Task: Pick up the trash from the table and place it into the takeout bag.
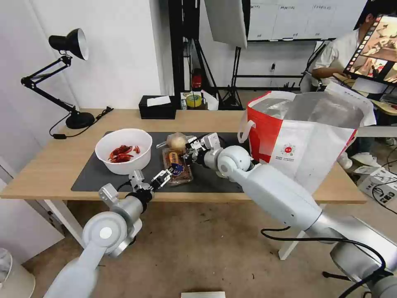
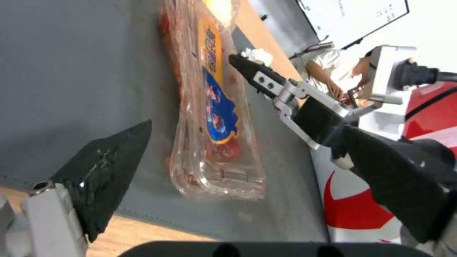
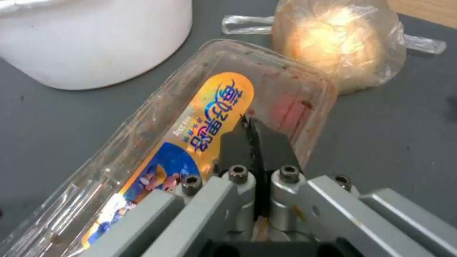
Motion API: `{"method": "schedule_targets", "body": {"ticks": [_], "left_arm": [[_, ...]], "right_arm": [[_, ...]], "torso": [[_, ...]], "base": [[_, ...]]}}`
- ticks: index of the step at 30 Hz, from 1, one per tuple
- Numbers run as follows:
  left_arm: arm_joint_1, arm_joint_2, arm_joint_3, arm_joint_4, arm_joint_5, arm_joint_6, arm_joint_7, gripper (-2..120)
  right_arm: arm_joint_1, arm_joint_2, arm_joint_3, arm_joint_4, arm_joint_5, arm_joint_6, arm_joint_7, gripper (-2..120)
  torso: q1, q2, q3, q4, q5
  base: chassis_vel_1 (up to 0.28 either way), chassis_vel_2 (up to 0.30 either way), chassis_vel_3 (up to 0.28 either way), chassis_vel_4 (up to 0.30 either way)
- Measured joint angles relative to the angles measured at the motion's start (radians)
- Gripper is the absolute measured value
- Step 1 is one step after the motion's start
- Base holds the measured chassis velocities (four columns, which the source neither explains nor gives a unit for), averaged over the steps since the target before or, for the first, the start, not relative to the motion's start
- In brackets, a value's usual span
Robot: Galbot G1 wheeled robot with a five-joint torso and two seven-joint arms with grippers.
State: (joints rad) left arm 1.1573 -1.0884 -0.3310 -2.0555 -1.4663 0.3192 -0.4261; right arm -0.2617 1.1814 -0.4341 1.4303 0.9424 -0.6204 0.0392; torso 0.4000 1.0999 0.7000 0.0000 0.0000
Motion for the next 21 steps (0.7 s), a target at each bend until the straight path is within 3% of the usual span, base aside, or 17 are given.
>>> {"method": "schedule_targets", "body": {"ticks": [21], "left_arm": [[-0.073, 0.006, 0.036, 0.057, -0.039, 0.049, -0.045, 100]], "right_arm": [[-0.01, -0.01, 0.01, 0.019, 0.003, 0.001, 0.006, 0]], "torso": [[0.0, 0.0, 0.0, 0.0, 0.0]], "base": [[0.0, 0.0, 0.0, 0.0]]}}
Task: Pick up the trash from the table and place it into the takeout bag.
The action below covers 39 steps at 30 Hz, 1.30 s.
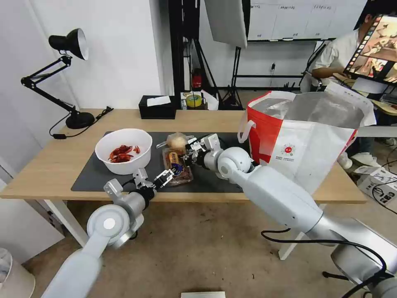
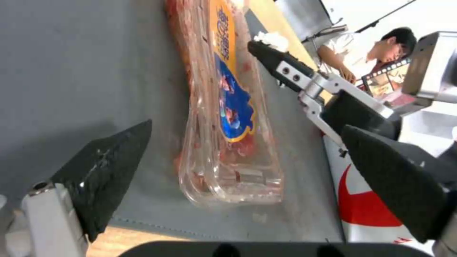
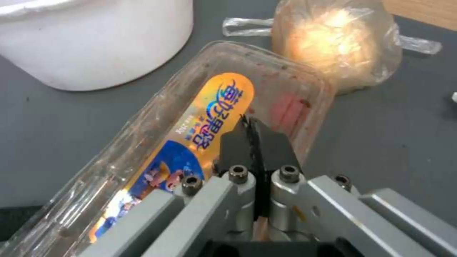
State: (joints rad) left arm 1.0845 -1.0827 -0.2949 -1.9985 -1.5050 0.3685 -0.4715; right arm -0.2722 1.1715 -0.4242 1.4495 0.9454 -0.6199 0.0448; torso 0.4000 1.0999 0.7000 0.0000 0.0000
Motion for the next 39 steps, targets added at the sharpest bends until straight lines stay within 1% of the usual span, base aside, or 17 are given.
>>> {"method": "schedule_targets", "body": {"ticks": [3, 18, 31, 35, 37, 38, 39], "left_arm": [[-0.016, -0.003, 0.011, 0.016, 0.0, -0.003, -0.011, 100], [-0.062, -0.003, 0.038, 0.055, -0.006, -0.012, -0.02, 100], [-0.063, -0.01, 0.044, 0.063, -0.007, -0.013, -0.014, 99], [-0.063, -0.009, 0.045, 0.066, -0.007, -0.014, -0.014, 97], [-0.062, -0.009, 0.045, 0.067, -0.007, -0.014, -0.014, 93], [-0.062, -0.009, 0.045, 0.067, -0.007, -0.014, -0.014, 93], [-0.062, -0.009, 0.045, 0.067, -0.006, -0.015, -0.014, 90]], "right_arm": [[-0.003, -0.001, 0.005, 0.001, 0.0, 0.0, 0.0, 0], [-0.011, -0.001, 0.019, 0.002, 0.0, 0.001, -0.001, 0], [-0.013, 0.001, 0.019, -0.002, 0.0, 0.001, -0.001, 0], [-0.013, 0.003, 0.019, -0.009, 0.001, 0.001, -0.001, 0], [-0.012, 0.003, 0.019, -0.01, 0.001, 0.001, -0.001, 0], [-0.012, 0.003, 0.019, -0.01, 0.001, 0.001, -0.001, 0], [-0.012, 0.003, 0.019, -0.01, 0.001, 0.001, -0.001, 0]], "torso": [[0.0, 0.0, 0.0, 0.0, 0.0], [0.0, 0.0, 0.0, 0.0, 0.0], [0.0, 0.0, 0.0, 0.0, 0.0], [0.0, 0.0, 0.0, 0.0, 0.0], [0.0, 0.0, 0.0, 0.0, -0.0001], [0.0, 0.0, 0.0, 0.0, -0.0001], [0.0, 0.0, 0.0, 0.0, 0.0]], "base": [[0.0, 0.0, 0.0, 0.0], [0.0, 0.0, 0.0, 0.0], [0.0, 0.0, 0.0, 0.0], [0.0, 0.0, 0.0, 0.0], [0.0, 0.0, 0.0, 0.0], [0.0, 0.0, 0.0, 0.0], [0.0, 0.0, 0.0, 0.0]]}}
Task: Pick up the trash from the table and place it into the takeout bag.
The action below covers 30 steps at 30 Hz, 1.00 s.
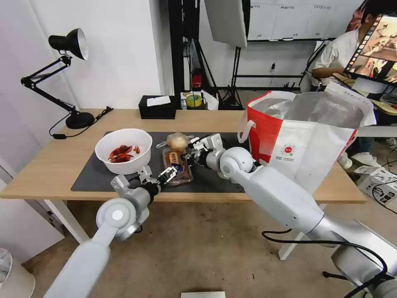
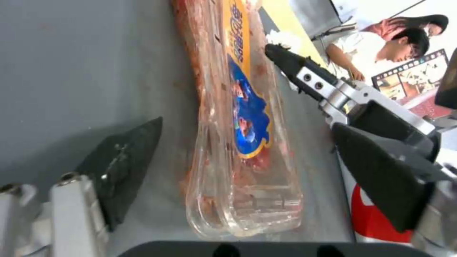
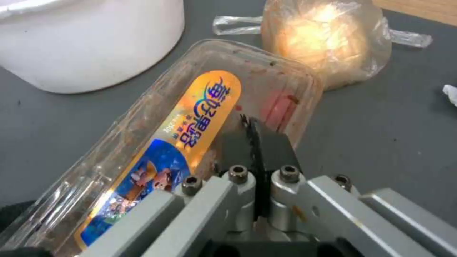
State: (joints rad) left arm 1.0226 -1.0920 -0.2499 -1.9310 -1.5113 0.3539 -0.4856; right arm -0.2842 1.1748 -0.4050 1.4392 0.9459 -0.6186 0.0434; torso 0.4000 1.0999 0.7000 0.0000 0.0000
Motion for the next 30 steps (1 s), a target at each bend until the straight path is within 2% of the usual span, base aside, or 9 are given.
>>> {"method": "schedule_targets", "body": {"ticks": [7, 8, 11, 12, 14, 18, 22, 25, 30], "left_arm": [[0.006, -0.002, 0.0, 0.0, 0.005, -0.015, 0.0, 66], [0.006, -0.002, 0.0, 0.0, 0.005, -0.015, 0.0, 66], [0.008, -0.002, 0.0, 0.0, 0.006, -0.017, 0.0, 52], [0.008, -0.002, 0.0, 0.0, 0.006, -0.017, 0.0, 52], [0.01, -0.003, 0.0, 0.0, 0.008, -0.017, 0.001, 39], [0.013, -0.003, 0.0, -0.001, 0.011, -0.017, 0.001, 25], [0.013, -0.003, 0.0, -0.001, 0.012, -0.018, 0.001, 17], [0.014, -0.002, -0.001, -0.005, 0.013, -0.018, 0.001, 1], [0.016, -0.001, -0.002, -0.009, 0.013, -0.018, 0.002, 0]], "right_arm": [[0.0, 0.0, -0.002, 0.001, 0.0, 0.0, 0.0, 0], [0.0, 0.0, -0.002, 0.001, 0.0, 0.0, 0.0, 0], [-0.002, 0.0, -0.002, 0.001, 0.0, 0.0, 0.001, 0], [-0.002, 0.0, -0.002, 0.001, 0.0, 0.0, 0.001, 0], [-0.007, 0.0, -0.001, 0.002, -0.001, 0.0, 0.001, 0], [-0.013, -0.002, 0.003, 0.004, -0.001, 0.0, 0.002, 0], [-0.015, -0.002, 0.005, 0.004, -0.001, 0.0, 0.002, 0], [-0.016, -0.002, 0.007, 0.005, 0.0, -0.001, 0.002, 0], [-0.016, -0.002, 0.009, 0.007, 0.002, -0.001, 0.001, 0]], "torso": [[0.0, 0.0, 0.0, 0.0, 0.0], [0.0, 0.0, 0.0, 0.0, 0.0], [0.0, 0.0, 0.0, 0.0, 0.0], [0.0, 0.0, 0.0, 0.0, 0.0], [0.0, 0.0, 0.0, 0.0, 0.0], [0.0, 0.0, 0.0, 0.0, 0.0], [0.0, 0.0, 0.0, 0.0, 0.0], [0.0, 0.0, 0.0, 0.0, 0.0], [0.0, 0.0, 0.0, 0.0, 0.0]], "base": [[0.0, 0.0, 0.0, 0.0], [0.0, 0.0, 0.0, 0.0], [0.0, 0.0, 0.0, 0.0], [0.0, 0.0, 0.0, 0.0], [0.0, 0.0, 0.0, 0.0], [0.0, 0.0, 0.0, 0.0], [0.0, 0.0, 0.0, 0.0], [0.0, 0.0, 0.0, 0.0], [0.0, 0.0, 0.0, 0.0]]}}
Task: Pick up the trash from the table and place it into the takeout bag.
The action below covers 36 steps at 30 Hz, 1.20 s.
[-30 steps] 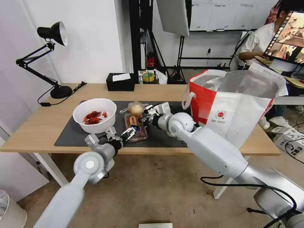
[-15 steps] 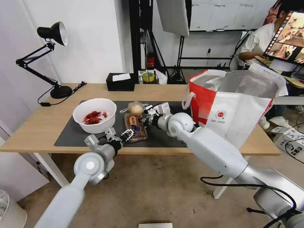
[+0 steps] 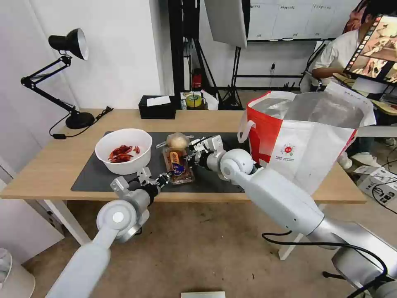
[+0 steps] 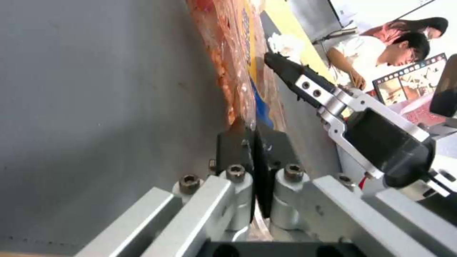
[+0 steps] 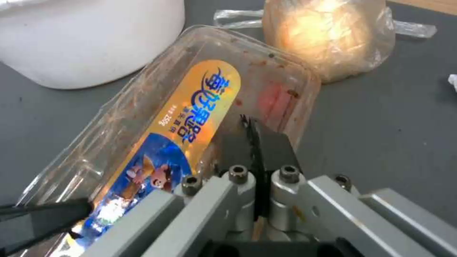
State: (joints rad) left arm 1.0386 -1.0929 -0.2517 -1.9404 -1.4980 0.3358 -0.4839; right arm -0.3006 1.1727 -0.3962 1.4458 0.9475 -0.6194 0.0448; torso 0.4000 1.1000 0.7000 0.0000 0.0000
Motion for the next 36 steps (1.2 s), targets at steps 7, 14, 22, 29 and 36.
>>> {"method": "schedule_targets", "body": {"ticks": [7, 14, 22, 29, 36], "left_arm": [[0.005, -0.001, 0.001, -0.004, 0.012, -0.003, 0.001, 0], [0.007, -0.004, 0.001, -0.016, 0.021, -0.004, 0.001, 0], [0.022, 0.014, -0.012, -0.068, 0.018, -0.022, 0.014, 0], [0.049, 0.044, -0.04, -0.136, 0.003, -0.027, 0.024, 0], [0.064, 0.056, -0.07, -0.178, -0.006, -0.032, 0.024, 0]], "right_arm": [[-0.002, -0.006, 0.031, 0.016, 0.014, 0.0, 0.0, 0], [-0.018, -0.061, 0.082, 0.096, 0.048, 0.003, 0.01, 0], [-0.133, -0.175, 0.154, 0.244, 0.006, 0.154, 0.01, 0], [-0.334, -0.246, 0.246, 0.382, -0.122, 0.397, 0.009, 0], [-0.572, -0.271, 0.379, 0.506, -0.25, 0.522, 0.018, 0]], "torso": [[0.0, 0.0, 0.0, 0.0, 0.0], [0.0, 0.0, 0.0, 0.0001, -0.0001], [0.0, 0.0, 0.0, -0.0002, 0.0002], [0.0, 0.0, 0.0, 0.0, 0.0001], [0.0, 0.0, 0.0, 0.0001, 0.0002]], "base": [[0.0, 0.0, 0.0, 0.0], [0.0, 0.0, 0.0, 0.0], [0.0, 0.0, 0.0, 0.0], [0.0, 0.0, 0.0, 0.0], [0.0, 0.0, 0.0, 0.0]]}}
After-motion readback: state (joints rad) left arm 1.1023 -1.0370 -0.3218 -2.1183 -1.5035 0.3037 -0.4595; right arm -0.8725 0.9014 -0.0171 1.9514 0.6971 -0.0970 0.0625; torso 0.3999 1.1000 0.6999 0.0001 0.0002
